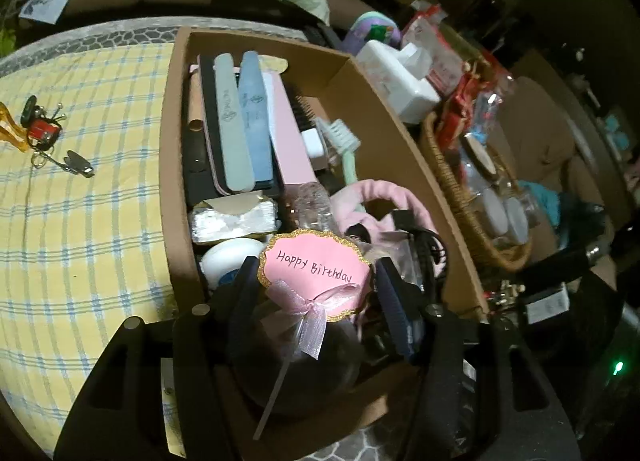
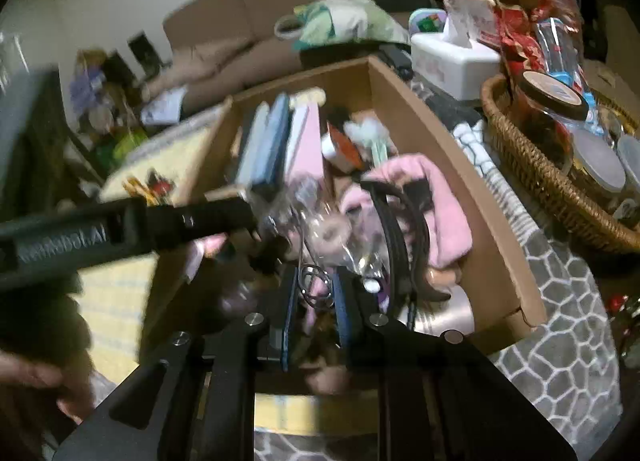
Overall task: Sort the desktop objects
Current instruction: 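Carry the tag and scissors into the box and open both tools, then move both tools back over the items on the bed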
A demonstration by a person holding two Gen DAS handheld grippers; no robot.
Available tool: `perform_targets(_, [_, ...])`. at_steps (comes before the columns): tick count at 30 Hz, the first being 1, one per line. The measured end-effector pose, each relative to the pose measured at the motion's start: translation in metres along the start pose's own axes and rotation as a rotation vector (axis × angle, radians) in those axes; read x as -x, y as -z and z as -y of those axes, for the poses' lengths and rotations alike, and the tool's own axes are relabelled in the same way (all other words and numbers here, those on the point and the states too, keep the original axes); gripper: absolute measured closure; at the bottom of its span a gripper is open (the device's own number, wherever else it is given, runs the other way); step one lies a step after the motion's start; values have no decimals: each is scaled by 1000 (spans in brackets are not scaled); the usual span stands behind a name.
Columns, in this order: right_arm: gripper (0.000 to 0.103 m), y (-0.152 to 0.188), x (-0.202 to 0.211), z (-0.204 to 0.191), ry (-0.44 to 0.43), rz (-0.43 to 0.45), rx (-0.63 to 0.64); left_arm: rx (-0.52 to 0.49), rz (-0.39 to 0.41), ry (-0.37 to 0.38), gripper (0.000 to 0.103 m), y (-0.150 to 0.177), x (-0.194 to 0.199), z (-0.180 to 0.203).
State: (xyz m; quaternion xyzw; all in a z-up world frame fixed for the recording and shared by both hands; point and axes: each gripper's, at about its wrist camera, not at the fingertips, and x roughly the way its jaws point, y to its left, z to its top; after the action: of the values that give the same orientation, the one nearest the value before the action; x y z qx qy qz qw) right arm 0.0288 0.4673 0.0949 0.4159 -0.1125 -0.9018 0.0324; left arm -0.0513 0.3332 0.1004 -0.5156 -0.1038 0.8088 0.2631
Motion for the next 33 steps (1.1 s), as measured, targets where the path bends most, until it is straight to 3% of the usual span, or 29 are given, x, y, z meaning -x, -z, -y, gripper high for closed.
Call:
perform_targets(2, [84,1,1,2,5,-1,0,16,15,21,28,1,5,-2])
perform_targets(5, [67,0,9,14,-18,22,-53,25,35,29,26,-2,19,-4])
perform_targets(9, [65,-1,22,24,-35,49,-105,22,82,53,9,-10,45,-4])
perform_targets(18, [48,-13,57,4,-43,93,-96,0,170,-19,3,-3,120,-41])
perform_targets(22, [39,-20,67,-26,-68,107,-53,-25,204,-120,0,13,157,-78])
perform_targets(26, [29,-26,64,-65,-106,102,-1,17,221,-228,0,34,184,-135])
perform_targets(33, [26,-35,47,-110,-181,76,-3,137,194,-242,0,65,196,-215])
